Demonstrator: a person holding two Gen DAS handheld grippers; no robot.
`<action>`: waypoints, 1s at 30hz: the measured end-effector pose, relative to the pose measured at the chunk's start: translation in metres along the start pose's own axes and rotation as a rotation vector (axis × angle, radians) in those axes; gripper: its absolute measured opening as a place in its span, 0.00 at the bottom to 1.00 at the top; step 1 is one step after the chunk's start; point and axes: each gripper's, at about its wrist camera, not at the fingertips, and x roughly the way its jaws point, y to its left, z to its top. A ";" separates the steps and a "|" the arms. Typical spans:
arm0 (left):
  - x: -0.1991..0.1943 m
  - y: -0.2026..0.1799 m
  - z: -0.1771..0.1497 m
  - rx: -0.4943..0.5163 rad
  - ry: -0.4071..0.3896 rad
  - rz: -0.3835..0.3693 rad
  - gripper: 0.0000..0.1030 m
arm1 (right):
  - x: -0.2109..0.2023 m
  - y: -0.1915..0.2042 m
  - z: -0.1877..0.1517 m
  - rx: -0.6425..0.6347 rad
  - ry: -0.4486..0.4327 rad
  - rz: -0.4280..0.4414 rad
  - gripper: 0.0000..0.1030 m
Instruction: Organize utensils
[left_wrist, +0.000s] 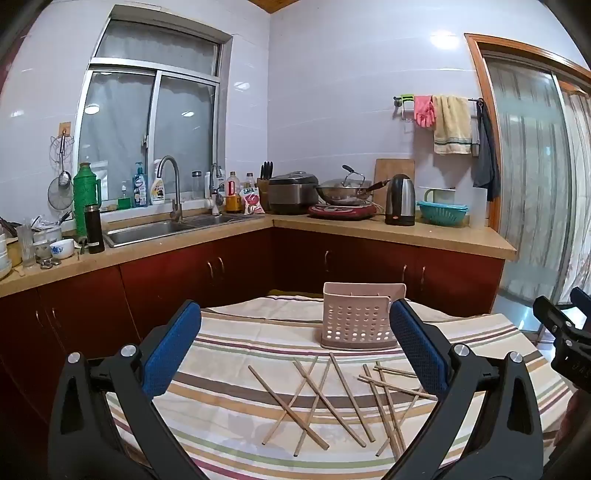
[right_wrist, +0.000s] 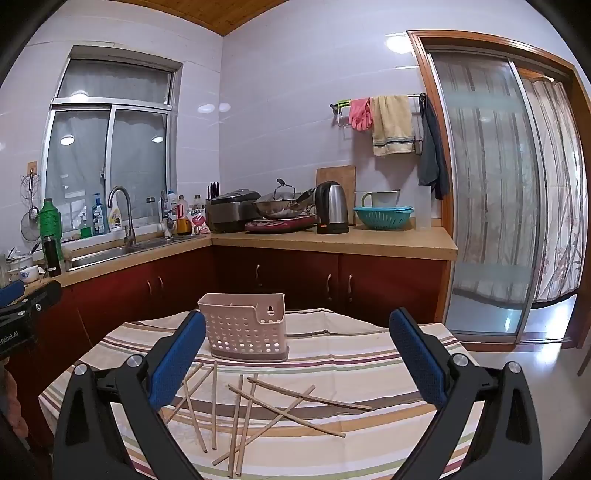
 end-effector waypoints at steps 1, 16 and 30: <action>0.000 0.000 0.000 0.003 -0.002 0.002 0.97 | 0.000 0.000 0.000 -0.002 -0.005 0.001 0.94; -0.004 0.003 0.004 -0.003 0.004 -0.004 0.97 | -0.001 0.003 0.003 -0.004 -0.012 0.002 0.94; -0.001 0.004 -0.005 -0.002 0.013 0.000 0.97 | 0.000 0.004 0.001 -0.003 -0.013 0.001 0.94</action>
